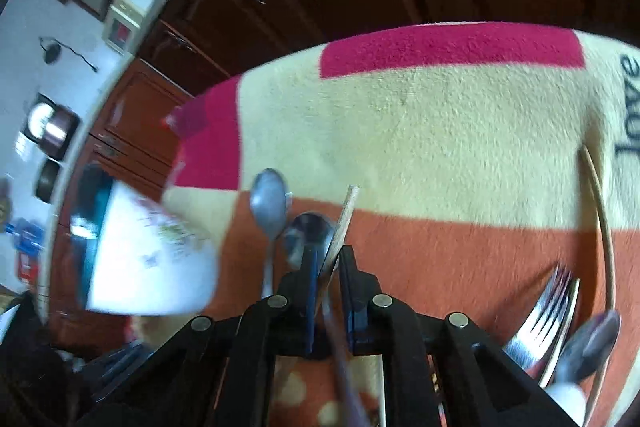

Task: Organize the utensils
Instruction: 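Grasp a wooden chopstick with the right gripper while the left gripper grasps another chopstick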

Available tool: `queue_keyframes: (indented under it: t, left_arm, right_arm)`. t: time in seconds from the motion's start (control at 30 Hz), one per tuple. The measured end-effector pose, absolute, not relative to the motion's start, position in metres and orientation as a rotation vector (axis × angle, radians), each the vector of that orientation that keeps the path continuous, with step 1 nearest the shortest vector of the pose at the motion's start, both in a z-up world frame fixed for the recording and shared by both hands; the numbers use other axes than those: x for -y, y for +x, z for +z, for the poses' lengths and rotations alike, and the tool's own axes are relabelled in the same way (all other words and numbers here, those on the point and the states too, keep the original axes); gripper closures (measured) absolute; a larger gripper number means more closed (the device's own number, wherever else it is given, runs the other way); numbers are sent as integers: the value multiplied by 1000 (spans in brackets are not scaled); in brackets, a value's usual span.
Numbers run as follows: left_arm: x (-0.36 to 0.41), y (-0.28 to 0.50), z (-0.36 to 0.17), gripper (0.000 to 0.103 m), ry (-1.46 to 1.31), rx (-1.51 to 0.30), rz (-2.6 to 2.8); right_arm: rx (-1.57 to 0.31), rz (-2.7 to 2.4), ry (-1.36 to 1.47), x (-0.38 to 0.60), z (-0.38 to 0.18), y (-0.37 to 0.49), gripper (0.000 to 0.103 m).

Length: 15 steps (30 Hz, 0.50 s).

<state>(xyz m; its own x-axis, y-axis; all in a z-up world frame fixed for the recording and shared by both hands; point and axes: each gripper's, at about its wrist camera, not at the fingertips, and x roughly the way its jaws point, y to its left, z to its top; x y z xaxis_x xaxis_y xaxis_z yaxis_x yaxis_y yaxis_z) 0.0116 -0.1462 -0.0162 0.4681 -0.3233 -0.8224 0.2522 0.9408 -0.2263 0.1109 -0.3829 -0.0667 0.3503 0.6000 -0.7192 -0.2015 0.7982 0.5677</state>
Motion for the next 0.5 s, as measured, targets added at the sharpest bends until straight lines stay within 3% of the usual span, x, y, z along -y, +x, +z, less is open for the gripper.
queue_keyframes:
  t: [0.27, 0.3, 0.33, 0.37, 0.43, 0.5]
  left_arm:
    - [163, 16, -26, 57, -74, -1061, -385]
    - [164, 15, -27, 66, -70, -1065, -390]
    - [166, 15, -29, 87, -68, -1071, -396]
    - [166, 15, -31, 96, -65, -1079, -397]
    - [161, 14, -31, 98, -85, -1069, -387]
    - [158, 12, -30, 98, -96, -1057, -393]
  right_arm:
    - [-1087, 634, 493, 392, -59, 86, 96]
    - [-1081, 641, 492, 392, -55, 83, 96]
    - [-1077, 650, 491, 391, -53, 82, 96]
    - [-1076, 659, 487, 391, -50, 80, 96]
    - [-1084, 651, 479, 391, -49, 80, 95]
    - [-1095, 613, 484, 399, -51, 80, 77]
